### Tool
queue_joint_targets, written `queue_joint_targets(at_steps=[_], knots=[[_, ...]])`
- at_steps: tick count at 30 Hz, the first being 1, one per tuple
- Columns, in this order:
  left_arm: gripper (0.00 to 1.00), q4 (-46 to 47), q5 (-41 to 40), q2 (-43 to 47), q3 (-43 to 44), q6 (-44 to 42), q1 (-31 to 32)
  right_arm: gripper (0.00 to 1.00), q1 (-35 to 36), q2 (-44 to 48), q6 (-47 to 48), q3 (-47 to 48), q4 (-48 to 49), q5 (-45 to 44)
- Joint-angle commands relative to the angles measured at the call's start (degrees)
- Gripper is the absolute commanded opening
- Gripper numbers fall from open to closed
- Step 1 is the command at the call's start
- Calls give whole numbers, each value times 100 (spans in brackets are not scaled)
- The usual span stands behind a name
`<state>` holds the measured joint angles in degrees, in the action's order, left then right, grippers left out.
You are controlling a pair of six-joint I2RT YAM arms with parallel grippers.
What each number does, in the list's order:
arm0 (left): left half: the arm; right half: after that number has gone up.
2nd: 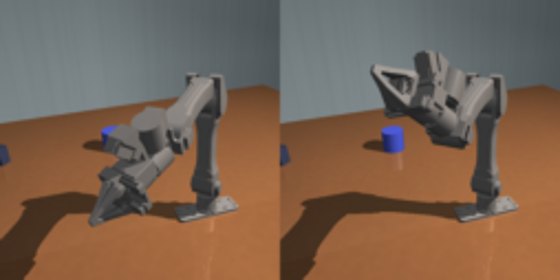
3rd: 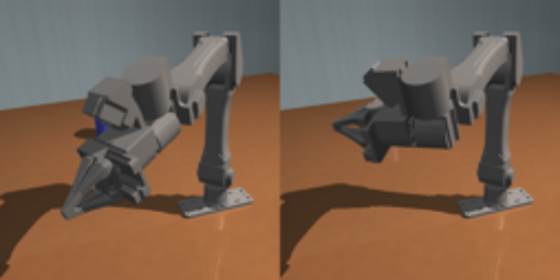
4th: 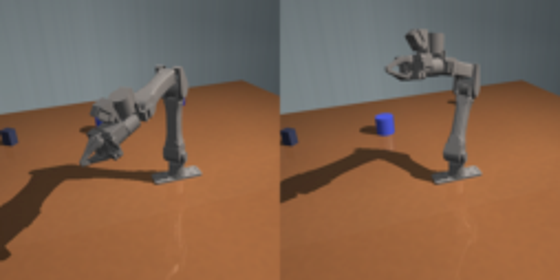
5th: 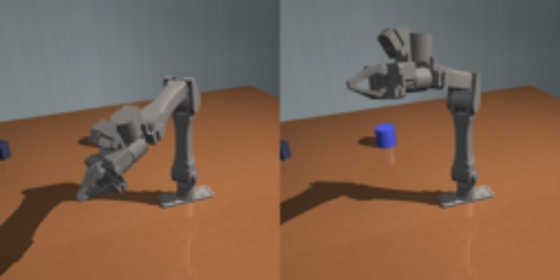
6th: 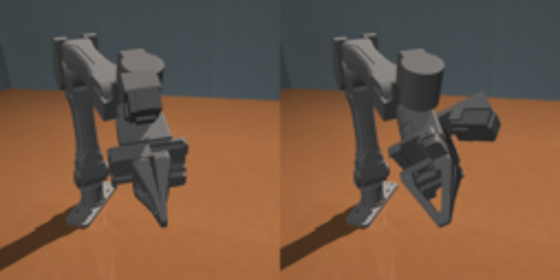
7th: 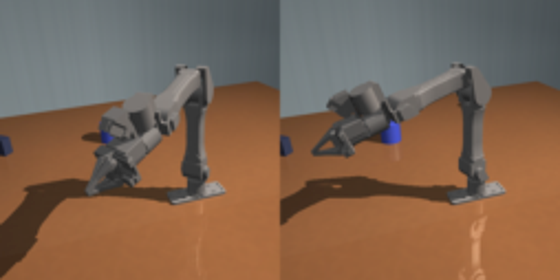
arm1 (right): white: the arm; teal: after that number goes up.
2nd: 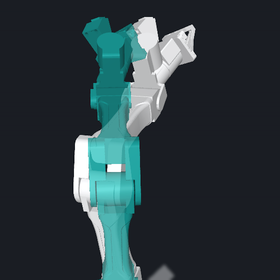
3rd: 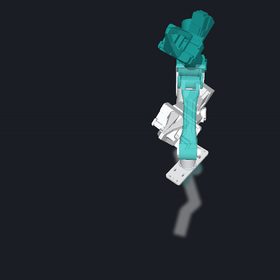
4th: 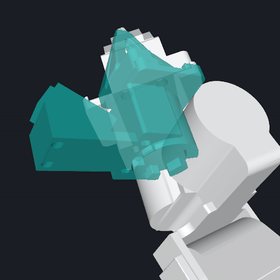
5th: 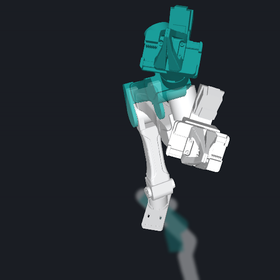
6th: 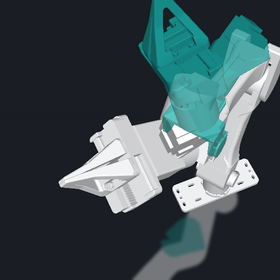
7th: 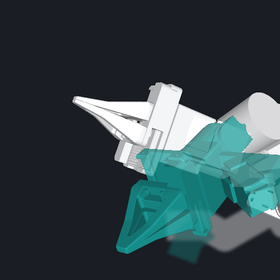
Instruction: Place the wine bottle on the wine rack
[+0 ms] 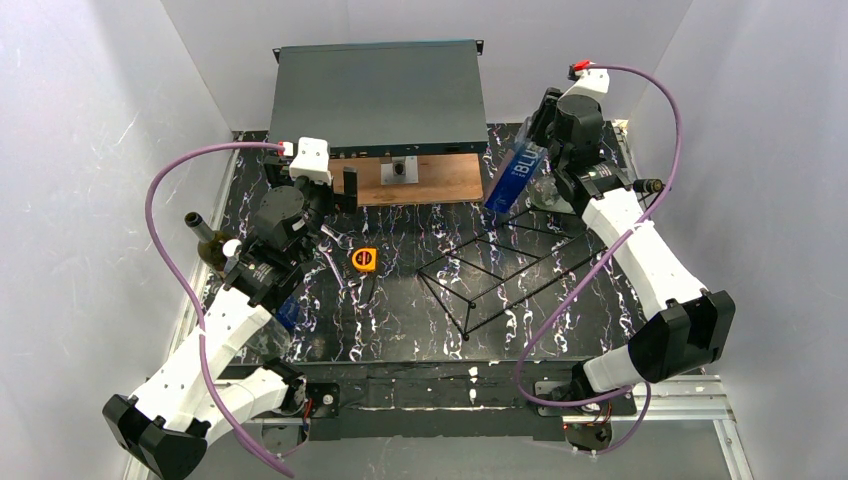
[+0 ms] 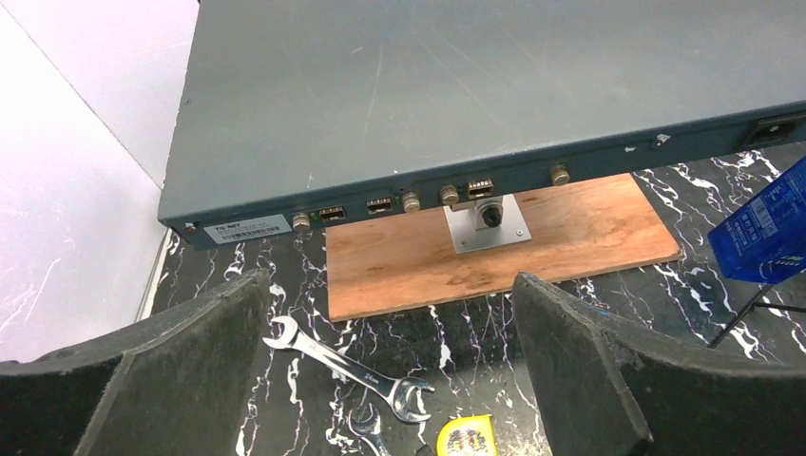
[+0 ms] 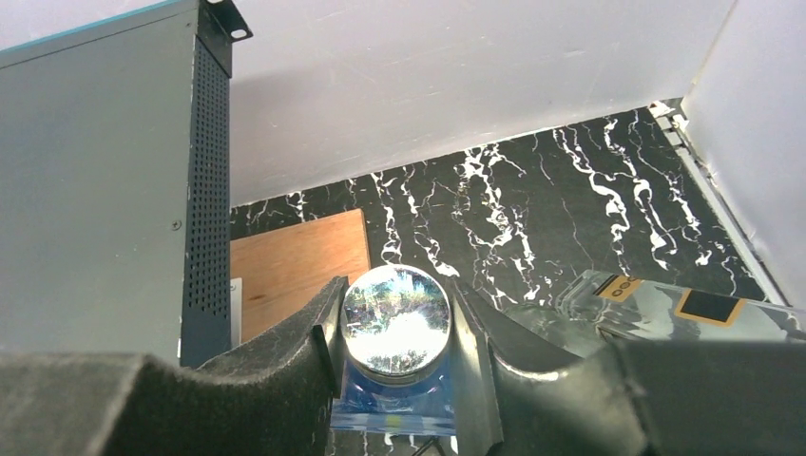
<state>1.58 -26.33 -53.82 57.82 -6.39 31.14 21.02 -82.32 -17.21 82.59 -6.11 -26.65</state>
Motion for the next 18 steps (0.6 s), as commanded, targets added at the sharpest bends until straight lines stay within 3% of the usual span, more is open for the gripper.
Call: queue_joint_targets(at_steps=[1,18], knots=[[98,30,-47,107,202,7,33,1,-10,278,85,285,1252,-252],[98,29,-48,82,206,-1,51,1,-45,276,653,10,1234,-675]])
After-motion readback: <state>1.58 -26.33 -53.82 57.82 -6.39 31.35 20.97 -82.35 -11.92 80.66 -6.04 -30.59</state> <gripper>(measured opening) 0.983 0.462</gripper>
